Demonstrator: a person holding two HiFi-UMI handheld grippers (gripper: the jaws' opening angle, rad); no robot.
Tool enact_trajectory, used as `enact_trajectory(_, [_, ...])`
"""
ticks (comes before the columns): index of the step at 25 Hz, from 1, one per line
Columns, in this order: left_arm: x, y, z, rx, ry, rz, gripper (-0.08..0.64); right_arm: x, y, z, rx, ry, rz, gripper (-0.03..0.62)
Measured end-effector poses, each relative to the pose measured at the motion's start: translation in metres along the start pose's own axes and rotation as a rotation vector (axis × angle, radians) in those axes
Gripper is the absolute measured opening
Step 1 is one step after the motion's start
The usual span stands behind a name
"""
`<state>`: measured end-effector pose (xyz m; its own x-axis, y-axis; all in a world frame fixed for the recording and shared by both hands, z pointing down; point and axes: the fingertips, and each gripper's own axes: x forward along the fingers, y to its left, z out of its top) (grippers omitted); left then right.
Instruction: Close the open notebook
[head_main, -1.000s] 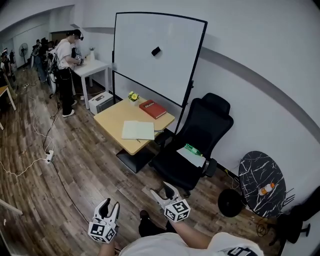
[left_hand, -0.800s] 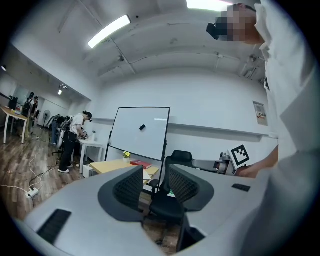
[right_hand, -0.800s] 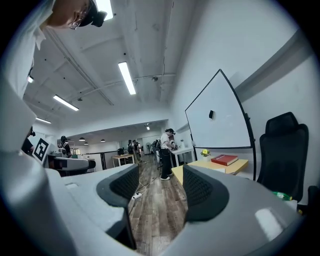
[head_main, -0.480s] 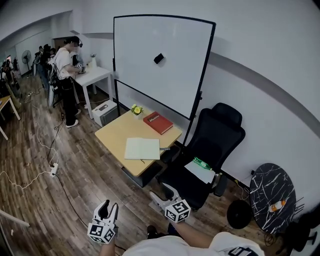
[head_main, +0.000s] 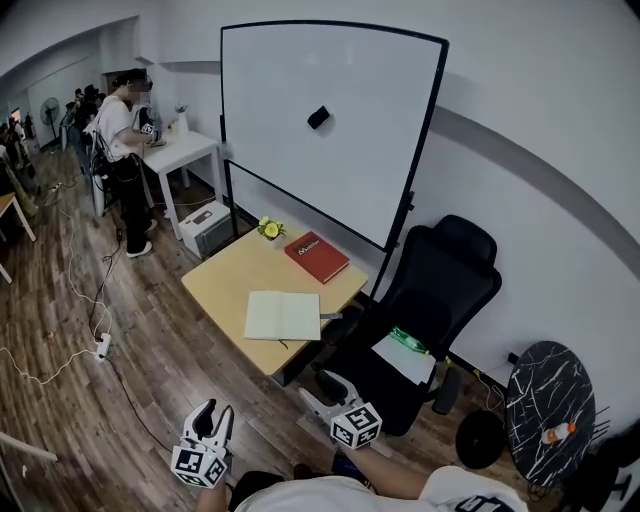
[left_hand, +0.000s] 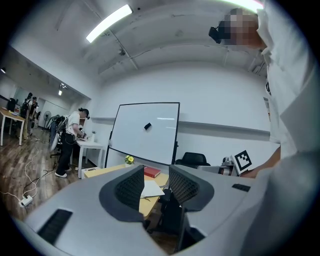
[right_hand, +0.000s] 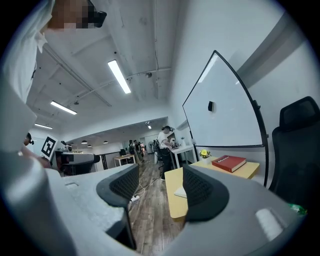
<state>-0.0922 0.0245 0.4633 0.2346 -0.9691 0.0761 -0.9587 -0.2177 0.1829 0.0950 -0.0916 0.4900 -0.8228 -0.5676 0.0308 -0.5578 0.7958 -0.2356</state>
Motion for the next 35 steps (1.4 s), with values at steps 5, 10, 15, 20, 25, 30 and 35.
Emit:
enact_trajectory(5, [0.030,0.027,0.007,-0.009,-0.014,-0.021,0.155,0.027,-0.016,-0.007,0.010,0.021,-0.021,0.276])
enact_trajectory(10, [0.073,0.076,0.008,-0.042,-0.024,-0.058,0.155,0.064,-0.037,-0.008,0.000,0.042,-0.073,0.276])
enact_trajectory(15, [0.129,0.126,0.028,-0.034,-0.027,-0.125,0.155,0.120,-0.059,0.011,-0.010,0.026,-0.136,0.276])
enact_trajectory(20, [0.177,0.171,0.045,-0.036,-0.015,-0.199,0.155,0.175,-0.069,0.026,-0.012,0.008,-0.192,0.276])
enact_trajectory(25, [0.215,0.207,0.052,-0.030,0.007,-0.297,0.155,0.207,-0.082,0.030,-0.008,-0.006,-0.277,0.276])
enact_trajectory(30, [0.249,0.231,0.043,-0.018,0.033,-0.368,0.155,0.217,-0.096,0.021,0.037,-0.023,-0.349,0.276])
enact_trajectory(35, [0.278,0.235,0.036,-0.015,0.075,-0.429,0.155,0.209,-0.115,0.009,0.131,-0.026,-0.392,0.276])
